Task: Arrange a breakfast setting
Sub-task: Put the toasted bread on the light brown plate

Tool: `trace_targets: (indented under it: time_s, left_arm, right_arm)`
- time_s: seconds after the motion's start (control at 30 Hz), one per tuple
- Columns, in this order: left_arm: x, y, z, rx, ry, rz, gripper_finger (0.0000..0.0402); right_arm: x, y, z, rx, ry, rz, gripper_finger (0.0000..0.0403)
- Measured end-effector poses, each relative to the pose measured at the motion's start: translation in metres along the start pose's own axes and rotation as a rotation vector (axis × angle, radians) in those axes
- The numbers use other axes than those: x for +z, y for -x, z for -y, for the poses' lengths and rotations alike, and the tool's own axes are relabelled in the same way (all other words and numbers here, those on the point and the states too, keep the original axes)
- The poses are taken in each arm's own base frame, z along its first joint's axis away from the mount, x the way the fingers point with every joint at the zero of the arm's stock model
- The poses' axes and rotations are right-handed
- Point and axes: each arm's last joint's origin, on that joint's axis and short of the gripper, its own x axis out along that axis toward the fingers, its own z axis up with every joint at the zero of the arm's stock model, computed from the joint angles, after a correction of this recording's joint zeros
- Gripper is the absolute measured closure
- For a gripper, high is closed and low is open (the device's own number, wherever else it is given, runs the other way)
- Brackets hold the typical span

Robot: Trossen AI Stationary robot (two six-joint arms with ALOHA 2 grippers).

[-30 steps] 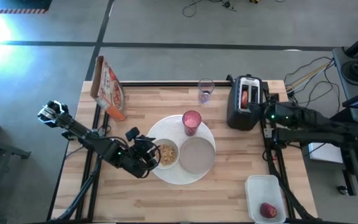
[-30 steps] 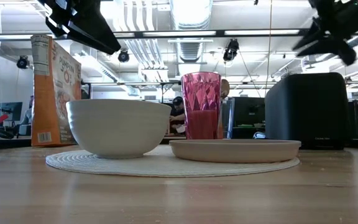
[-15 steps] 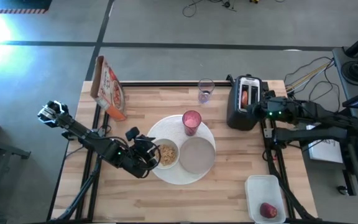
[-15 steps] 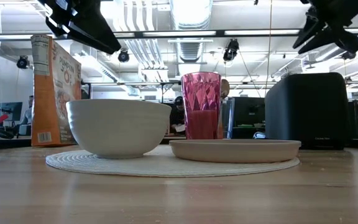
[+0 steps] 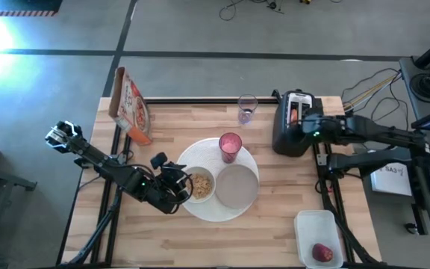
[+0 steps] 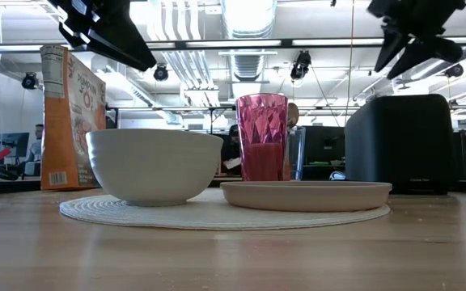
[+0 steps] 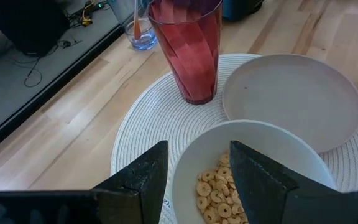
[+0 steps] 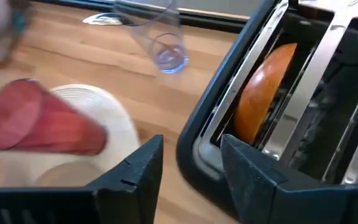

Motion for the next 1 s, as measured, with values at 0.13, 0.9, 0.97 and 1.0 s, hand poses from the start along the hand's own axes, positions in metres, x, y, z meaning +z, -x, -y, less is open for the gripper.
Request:
trace_targets:
  time_s: [0.13,0.9,0.97,1.0]
  left_arm:
    - [0.000,0.000,0.000,0.002,-0.003,-0.002,0.0247]
    - [-0.001,0.000,-0.002,0.011,-0.020,-0.012,0.0247]
    - [-0.002,0.000,-0.002,0.011,-0.020,-0.012,0.0247]
    - [-0.002,0.000,-0.002,0.011,-0.020,-0.012,0.0247]
  right_arm:
    - [0.006,-0.006,-0.004,-0.095,-0.059,0.020,0.0232]
    - [0.024,-0.017,0.001,-0.293,-0.056,0.031,0.0239]
    - [0.023,-0.021,0.000,-0.302,-0.046,0.025,0.0239]
    - [0.022,-0.023,0.000,-0.308,-0.043,0.020,0.0239]
